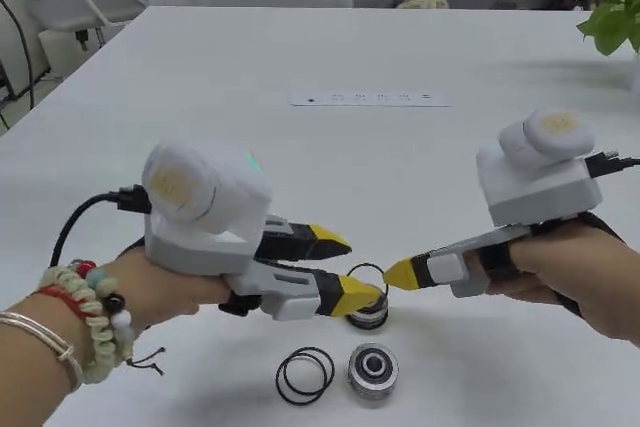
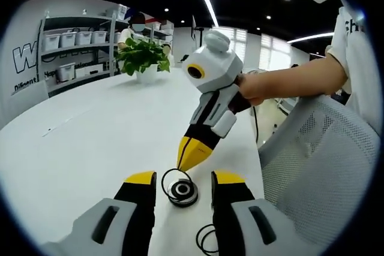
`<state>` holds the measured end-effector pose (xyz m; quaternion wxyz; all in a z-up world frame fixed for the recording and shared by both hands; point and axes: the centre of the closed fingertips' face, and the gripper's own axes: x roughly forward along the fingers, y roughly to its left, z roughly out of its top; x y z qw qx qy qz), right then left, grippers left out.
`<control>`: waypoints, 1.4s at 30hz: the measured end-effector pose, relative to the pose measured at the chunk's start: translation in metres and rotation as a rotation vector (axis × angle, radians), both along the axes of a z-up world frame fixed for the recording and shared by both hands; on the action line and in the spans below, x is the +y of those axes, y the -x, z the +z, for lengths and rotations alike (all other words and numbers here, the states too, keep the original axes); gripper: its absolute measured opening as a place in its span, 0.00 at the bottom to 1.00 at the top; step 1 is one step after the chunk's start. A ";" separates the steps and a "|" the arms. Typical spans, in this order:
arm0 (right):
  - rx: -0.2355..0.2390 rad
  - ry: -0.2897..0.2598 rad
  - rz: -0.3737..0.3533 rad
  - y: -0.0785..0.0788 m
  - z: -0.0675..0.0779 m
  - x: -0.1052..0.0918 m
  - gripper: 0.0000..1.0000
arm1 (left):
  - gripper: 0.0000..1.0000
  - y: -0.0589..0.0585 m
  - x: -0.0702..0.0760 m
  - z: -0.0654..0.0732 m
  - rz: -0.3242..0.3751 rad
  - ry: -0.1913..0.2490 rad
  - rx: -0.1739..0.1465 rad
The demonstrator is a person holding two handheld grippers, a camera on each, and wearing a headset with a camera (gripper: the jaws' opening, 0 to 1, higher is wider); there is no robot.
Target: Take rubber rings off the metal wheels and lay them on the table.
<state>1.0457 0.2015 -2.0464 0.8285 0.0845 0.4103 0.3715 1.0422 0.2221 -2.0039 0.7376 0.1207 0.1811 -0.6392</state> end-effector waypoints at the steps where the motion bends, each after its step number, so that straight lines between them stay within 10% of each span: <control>1: -0.001 0.000 0.000 0.000 0.000 0.000 0.00 | 0.39 0.000 0.001 0.002 0.000 0.002 0.002; 22: -0.044 -0.031 0.041 0.001 0.019 0.011 0.00 | 0.71 0.019 0.083 0.093 0.074 0.021 -0.191; 26: -0.051 -0.038 0.047 0.001 0.023 0.013 0.00 | 0.75 0.032 0.093 0.103 0.091 0.063 -0.184; 31: -0.062 -0.046 0.065 0.004 0.027 0.017 0.00 | 0.83 0.038 0.113 0.103 0.172 0.090 -0.194; 42: -0.069 -0.073 0.100 0.011 0.036 0.027 0.00 | 0.99 0.056 0.146 0.061 0.305 0.065 -0.111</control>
